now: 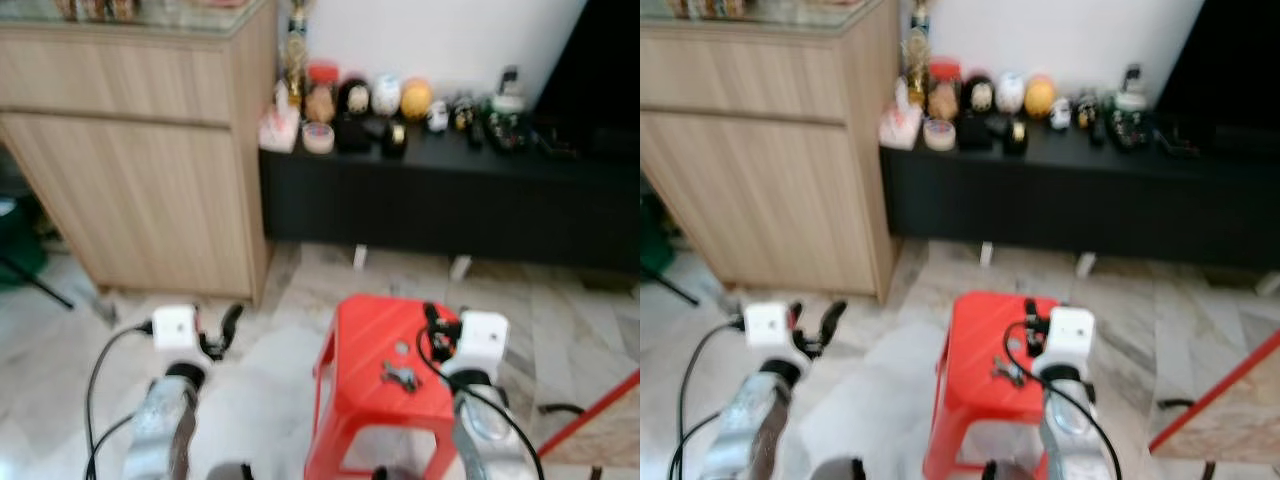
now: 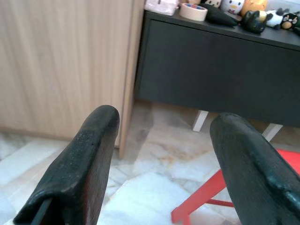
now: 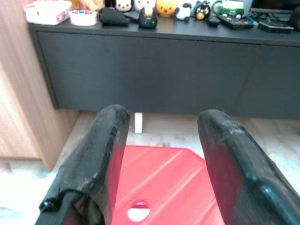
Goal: Hang keys on a hook
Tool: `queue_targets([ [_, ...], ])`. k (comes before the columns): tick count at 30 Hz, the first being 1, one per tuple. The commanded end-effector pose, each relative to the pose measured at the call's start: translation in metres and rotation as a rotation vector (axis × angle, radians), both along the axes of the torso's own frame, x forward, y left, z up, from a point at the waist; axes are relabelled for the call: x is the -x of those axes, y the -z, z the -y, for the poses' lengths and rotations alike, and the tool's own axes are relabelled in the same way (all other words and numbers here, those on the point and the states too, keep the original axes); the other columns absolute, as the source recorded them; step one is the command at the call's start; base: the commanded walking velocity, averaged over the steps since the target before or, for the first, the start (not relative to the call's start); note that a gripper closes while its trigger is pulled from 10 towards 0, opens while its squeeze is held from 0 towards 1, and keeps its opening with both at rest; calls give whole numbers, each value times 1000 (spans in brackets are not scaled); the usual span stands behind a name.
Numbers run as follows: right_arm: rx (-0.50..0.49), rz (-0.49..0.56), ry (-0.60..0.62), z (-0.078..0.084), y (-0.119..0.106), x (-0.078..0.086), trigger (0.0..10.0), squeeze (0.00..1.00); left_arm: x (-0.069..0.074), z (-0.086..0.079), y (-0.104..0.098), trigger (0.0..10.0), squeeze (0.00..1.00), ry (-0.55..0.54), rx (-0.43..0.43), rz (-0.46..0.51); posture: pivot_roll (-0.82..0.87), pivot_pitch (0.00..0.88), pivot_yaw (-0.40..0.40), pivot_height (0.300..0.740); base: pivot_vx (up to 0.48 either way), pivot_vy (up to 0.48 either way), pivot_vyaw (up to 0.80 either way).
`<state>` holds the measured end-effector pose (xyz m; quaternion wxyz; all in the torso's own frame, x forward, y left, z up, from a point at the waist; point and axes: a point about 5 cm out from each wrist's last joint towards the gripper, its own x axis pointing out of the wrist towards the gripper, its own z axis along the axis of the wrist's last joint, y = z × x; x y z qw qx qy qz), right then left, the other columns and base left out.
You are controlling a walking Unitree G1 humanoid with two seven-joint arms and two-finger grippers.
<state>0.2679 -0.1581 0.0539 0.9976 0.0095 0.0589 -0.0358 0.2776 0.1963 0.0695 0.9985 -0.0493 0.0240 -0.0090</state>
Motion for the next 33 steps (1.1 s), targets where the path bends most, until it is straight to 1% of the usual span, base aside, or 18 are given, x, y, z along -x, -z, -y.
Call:
queue_targets([
  [1,14,-21,28,11,3,3,10000,0,0,9,2,10000,0,22,25,-5,-33,15,-72,626,251,0,0],
  [10,23,-32,17,9,5,3,10000,0,0,9,2,10000,0,24,20,-5,-31,15,-73,626,251,0,0],
  [20,39,-80,20,11,11,5,10000,0,0,9,2,10000,0,28,18,-4,-33,17,-70,626,252,0,0],
  [23,64,-158,19,14,23,8,10000,0,-1,10,2,10000,0,27,20,-3,-33,16,-71,626,245,0,0],
  [24,95,-211,1,15,31,10,10000,0,0,10,2,10000,0,27,20,-2,-32,17,-70,626,0,0,0],
  [27,121,-251,-23,17,39,12,10000,0,0,10,2,10000,0,26,16,-3,-34,18,-70,626,0,0,0],
  [30,199,-322,-28,23,50,12,10000,0,0,11,3,10000,0,26,16,-6,-31,21,-69,626,0,0,0],
  [31,218,-351,-43,26,54,9,10000,0,0,11,2,10000,0,28,18,-5,-31,21,-69,626,0,0,0],
  [33,230,-363,-80,25,57,4,10000,0,0,11,3,10000,0,28,20,-6,-35,26,-67,626,0,0,0],
])
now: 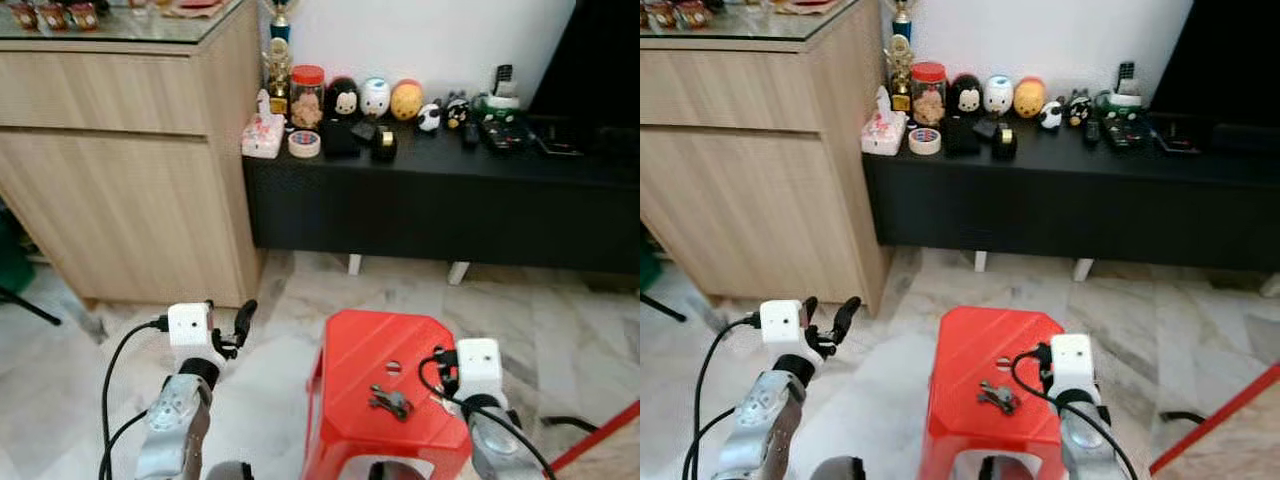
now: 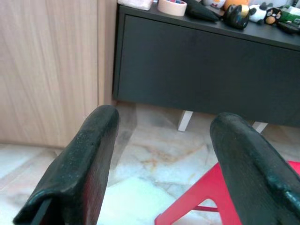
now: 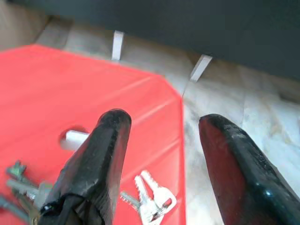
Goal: Hang keys on a hook
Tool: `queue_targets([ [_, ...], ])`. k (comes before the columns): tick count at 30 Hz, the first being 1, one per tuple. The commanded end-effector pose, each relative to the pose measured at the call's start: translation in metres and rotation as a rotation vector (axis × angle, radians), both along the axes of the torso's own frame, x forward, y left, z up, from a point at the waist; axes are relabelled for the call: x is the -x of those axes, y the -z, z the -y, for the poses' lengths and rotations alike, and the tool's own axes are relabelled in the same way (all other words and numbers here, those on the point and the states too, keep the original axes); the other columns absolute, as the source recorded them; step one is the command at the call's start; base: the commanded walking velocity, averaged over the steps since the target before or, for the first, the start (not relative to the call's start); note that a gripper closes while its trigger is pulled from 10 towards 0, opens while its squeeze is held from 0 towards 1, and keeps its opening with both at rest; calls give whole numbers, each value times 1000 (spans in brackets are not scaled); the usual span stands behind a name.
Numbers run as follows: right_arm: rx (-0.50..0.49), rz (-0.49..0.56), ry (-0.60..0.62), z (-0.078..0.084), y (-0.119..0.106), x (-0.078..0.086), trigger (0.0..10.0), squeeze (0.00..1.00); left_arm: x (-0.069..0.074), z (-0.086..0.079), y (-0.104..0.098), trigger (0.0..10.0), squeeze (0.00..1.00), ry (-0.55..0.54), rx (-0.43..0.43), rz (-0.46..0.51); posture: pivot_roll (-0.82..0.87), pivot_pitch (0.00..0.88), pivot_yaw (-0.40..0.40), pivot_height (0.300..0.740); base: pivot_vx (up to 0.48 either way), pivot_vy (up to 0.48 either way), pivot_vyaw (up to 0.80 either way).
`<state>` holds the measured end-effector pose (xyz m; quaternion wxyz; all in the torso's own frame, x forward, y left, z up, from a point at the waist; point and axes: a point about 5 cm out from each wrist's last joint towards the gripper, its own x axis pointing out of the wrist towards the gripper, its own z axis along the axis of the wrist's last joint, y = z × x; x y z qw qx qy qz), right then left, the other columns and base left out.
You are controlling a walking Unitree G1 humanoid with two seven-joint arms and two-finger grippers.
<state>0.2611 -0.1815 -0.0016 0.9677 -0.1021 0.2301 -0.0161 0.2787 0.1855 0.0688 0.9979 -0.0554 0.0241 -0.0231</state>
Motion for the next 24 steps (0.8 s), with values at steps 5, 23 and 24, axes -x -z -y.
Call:
queue_targets([
  [5,38,-118,-140,-11,16,-4,10000,0,0,3,2,10000,0,8,14,-6,-29,30,-66,626,0,0,0],
  [23,106,-253,-380,-42,35,1,10000,0,11,1,1,10000,0,2,4,-7,16,58,-83,626,0,0,0],
  [24,104,-255,-385,-42,35,1,10000,0,12,2,1,10000,0,2,4,-8,17,58,-83,626,0,0,0],
])
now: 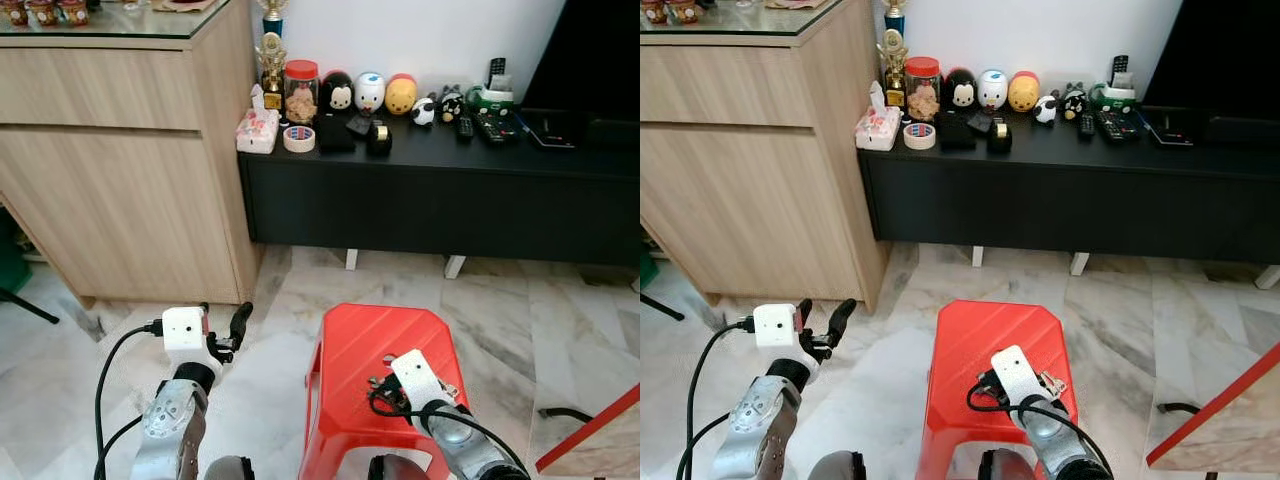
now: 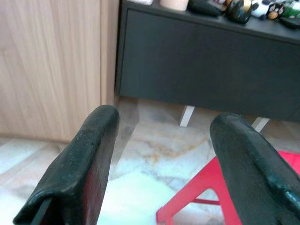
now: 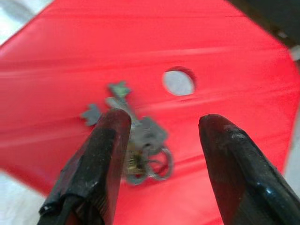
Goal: Hang keys on a hook
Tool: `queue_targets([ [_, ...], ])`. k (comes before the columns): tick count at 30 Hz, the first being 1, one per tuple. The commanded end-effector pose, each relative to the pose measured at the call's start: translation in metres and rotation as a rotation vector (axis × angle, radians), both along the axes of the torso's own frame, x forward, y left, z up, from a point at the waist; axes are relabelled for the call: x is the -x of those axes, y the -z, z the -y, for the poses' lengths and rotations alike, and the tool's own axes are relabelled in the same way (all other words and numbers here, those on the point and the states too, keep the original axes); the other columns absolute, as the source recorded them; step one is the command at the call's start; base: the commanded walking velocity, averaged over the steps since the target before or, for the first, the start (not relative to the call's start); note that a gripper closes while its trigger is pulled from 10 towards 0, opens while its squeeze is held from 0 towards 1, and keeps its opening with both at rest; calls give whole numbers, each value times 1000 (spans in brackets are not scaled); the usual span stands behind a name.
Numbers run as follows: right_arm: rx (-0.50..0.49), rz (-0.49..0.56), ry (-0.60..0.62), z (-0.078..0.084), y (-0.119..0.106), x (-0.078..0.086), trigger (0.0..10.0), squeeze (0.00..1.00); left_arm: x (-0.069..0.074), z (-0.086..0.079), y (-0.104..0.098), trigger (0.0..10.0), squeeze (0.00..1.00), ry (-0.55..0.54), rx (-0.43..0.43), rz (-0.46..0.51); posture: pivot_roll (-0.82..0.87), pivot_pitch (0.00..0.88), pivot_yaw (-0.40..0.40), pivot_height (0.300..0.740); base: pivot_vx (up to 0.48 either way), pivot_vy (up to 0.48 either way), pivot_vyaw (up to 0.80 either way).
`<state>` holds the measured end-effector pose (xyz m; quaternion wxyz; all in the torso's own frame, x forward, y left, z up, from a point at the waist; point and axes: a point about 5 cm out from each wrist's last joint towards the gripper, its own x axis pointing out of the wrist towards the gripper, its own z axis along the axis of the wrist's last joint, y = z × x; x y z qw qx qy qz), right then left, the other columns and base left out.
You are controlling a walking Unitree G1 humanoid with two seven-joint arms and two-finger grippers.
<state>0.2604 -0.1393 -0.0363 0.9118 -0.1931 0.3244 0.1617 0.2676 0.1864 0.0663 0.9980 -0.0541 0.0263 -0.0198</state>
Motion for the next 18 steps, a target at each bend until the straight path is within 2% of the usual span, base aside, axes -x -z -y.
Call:
queue_targets([
  [1,-3,-9,-21,-1,1,1,10000,0,2,3,-1,10000,0,9,7,-5,17,58,-83,626,0,0,0],
  [11,39,-62,-49,0,8,8,10000,0,13,1,-1,10000,0,8,-2,-16,35,80,-90,626,0,0,0],
  [18,25,-88,-64,-4,11,12,10000,0,22,-1,-1,10000,0,3,-13,-32,45,106,-92,626,0,0,0],
])
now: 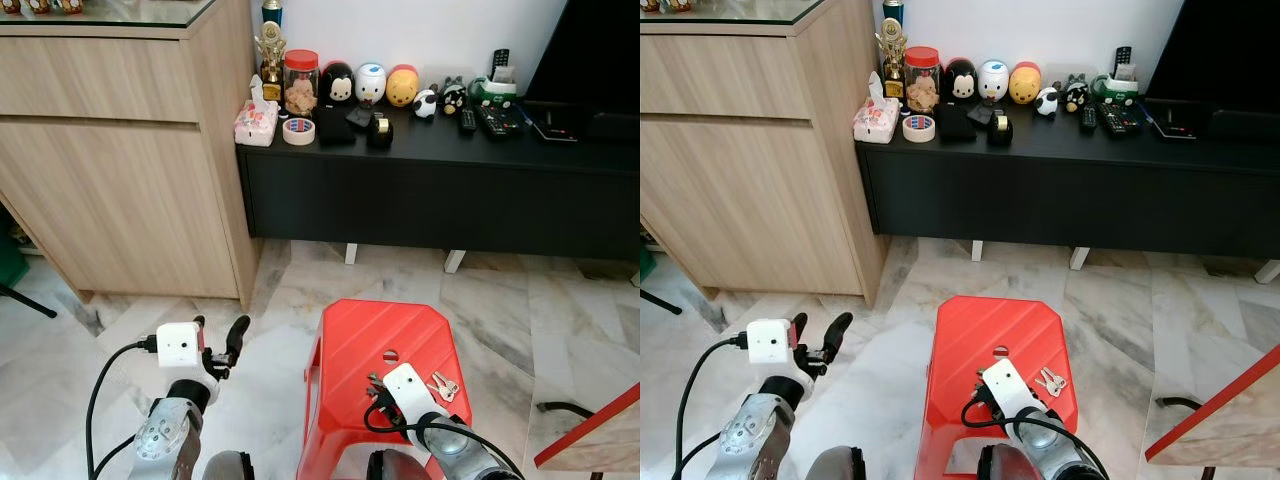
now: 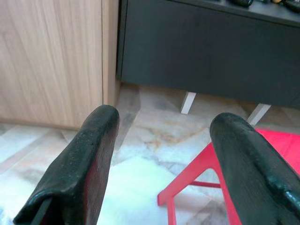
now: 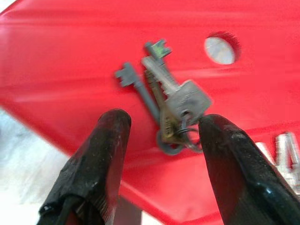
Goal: Hang keys on a hook
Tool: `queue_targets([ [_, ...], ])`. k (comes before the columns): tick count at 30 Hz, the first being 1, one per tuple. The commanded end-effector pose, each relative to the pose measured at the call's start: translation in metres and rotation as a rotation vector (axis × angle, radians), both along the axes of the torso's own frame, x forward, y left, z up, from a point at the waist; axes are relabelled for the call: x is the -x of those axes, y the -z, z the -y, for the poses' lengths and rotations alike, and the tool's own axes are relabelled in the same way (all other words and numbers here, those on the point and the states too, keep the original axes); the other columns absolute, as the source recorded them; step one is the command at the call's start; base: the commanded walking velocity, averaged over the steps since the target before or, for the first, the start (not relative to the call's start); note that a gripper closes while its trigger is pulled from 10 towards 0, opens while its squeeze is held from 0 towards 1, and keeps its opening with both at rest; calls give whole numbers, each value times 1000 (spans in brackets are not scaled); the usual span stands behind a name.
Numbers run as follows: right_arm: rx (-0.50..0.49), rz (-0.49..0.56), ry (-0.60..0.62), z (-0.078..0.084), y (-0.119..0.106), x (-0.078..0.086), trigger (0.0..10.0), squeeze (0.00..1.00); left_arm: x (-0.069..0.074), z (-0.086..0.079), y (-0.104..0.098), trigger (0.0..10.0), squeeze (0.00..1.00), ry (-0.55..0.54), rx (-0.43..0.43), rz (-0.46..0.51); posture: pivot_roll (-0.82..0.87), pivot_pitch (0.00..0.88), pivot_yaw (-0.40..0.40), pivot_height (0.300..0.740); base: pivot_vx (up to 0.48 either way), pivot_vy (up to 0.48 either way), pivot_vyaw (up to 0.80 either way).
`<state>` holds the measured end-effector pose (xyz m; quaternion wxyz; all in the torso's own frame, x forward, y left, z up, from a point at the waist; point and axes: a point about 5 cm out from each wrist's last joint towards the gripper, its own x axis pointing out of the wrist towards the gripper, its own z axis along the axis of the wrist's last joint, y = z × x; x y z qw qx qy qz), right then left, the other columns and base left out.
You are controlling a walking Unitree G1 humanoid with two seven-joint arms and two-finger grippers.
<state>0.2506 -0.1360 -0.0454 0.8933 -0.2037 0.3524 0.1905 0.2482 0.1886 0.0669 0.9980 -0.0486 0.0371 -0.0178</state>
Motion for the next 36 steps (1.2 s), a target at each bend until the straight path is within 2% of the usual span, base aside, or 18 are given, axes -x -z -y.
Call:
queue_targets([
  [1,10,-18,-10,-1,2,3,10000,0,3,1,0,10000,0,4,-2,-12,46,110,-93,626,0,0,0],
  [5,26,-14,-18,-1,3,3,10000,0,7,1,0,10000,0,1,-2,-17,47,116,-93,626,0,0,0],
  [10,50,19,47,8,0,-1,10000,0,11,1,0,10000,0,0,-2,-25,51,128,-92,626,0,0,0],
  [15,28,79,124,13,-8,-11,10000,0,13,2,0,10000,0,1,-2,-31,47,134,-92,626,0,0,0],
  [16,26,85,133,14,-9,-12,6627,0,13,2,0,10000,0,1,-2,-32,49,136,-92,626,0,0,0],
  [17,23,89,139,15,-10,-13,6627,0,13,2,-1,10000,0,2,-2,-32,49,138,-93,626,0,0,0],
  [18,16,89,151,16,-10,-13,0,0,14,3,-1,10000,0,2,-2,-32,49,143,-93,626,0,0,0],
  [21,8,80,167,17,-10,-13,0,0,17,4,-1,10000,0,4,-2,-37,48,154,-95,626,0,0,0],
  [22,11,70,158,16,-9,-12,941,0,18,4,-1,10000,0,4,-2,-40,48,155,-96,626,0,0,0],
  [23,12,62,149,14,-8,-11,4078,0,18,4,-1,10000,0,5,-2,-42,48,161,-96,626,0,0,0],
  [24,12,58,143,14,-7,-10,4078,0,19,4,0,10000,0,5,-2,-43,48,161,-96,626,0,0,0],
  [25,1,50,132,11,-6,-9,7373,0,20,4,0,10000,0,5,-3,-45,50,166,-97,626,0,0,0],
  [26,-7,45,124,9,-6,-9,7373,0,21,4,0,10000,0,5,-3,-46,50,167,-97,626,0,0,0],
  [27,-11,43,117,8,-6,-8,9922,0,21,4,0,10000,0,5,-3,-48,51,169,-98,626,0,0,0],
  [33,-18,32,96,1,-3,-5,10000,0,24,4,0,10000,0,5,-6,-58,53,177,-99,626,0,0,0],
  [34,-19,33,94,1,-3,-5,8353,0,24,4,0,10000,0,5,-6,-58,53,179,-98,626,0,0,0],
  [35,-20,34,93,1,-3,-5,8353,0,25,4,0,10000,0,5,-7,-59,53,179,-98,626,0,0,0],
  [36,-21,34,92,0,-3,-5,3608,0,25,4,0,10000,0,5,-8,-60,52,178,-99,626,0,0,0],
])
